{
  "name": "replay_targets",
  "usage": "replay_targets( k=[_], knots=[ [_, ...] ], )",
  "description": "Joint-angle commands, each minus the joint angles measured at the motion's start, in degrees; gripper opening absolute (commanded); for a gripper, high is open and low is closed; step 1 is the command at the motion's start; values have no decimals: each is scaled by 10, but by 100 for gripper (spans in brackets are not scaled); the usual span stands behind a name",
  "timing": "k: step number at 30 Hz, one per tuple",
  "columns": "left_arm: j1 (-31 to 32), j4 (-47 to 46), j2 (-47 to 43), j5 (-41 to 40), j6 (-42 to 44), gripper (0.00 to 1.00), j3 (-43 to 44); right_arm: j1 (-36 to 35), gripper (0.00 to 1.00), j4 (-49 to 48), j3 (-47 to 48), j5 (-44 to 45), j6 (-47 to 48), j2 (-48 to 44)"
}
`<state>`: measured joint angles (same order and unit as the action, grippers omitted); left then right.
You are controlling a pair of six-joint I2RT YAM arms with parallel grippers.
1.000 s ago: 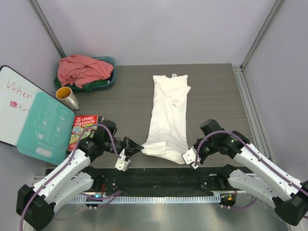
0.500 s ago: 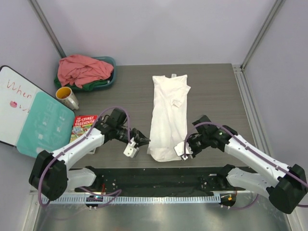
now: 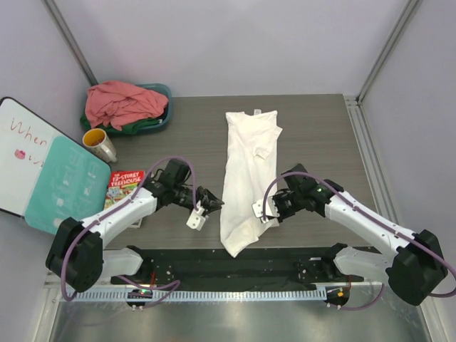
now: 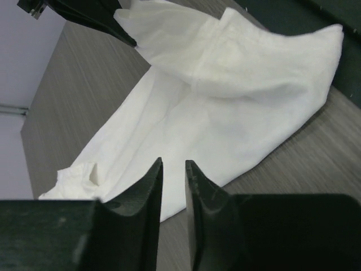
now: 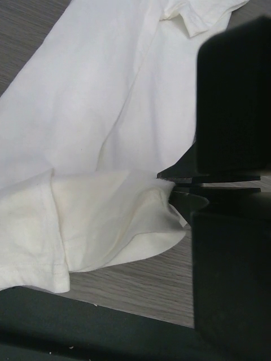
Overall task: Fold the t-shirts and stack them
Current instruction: Fold the tshirt
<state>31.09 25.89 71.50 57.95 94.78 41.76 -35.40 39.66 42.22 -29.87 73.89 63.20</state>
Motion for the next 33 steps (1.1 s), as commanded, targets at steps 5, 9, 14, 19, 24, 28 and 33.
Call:
replay_targets(
  k=[5, 9, 14, 19, 24, 28, 33],
  knots=[
    [-3, -5, 31, -35, 205, 53, -91, 2, 1, -55, -10, 4, -18, 22],
    [-3, -5, 29, -13, 241, 53, -105, 2, 1, -61, -22, 2, -16, 25],
    [7, 7, 5, 1, 280, 50, -125, 7, 1, -80, -27, 5, -23, 43],
    [27, 17, -25, 0, 282, 51, -151, 13, 1, -113, -30, 5, -36, 61],
    [50, 21, -54, -7, 276, 51, -161, 13, 1, -161, -44, 20, -60, 66],
    [76, 21, -68, -14, 262, 54, -165, 13, 1, -172, -53, 24, -59, 70],
    [103, 18, -47, -21, 262, 54, -160, 14, 1, -186, -57, 24, -69, 74]
  ],
)
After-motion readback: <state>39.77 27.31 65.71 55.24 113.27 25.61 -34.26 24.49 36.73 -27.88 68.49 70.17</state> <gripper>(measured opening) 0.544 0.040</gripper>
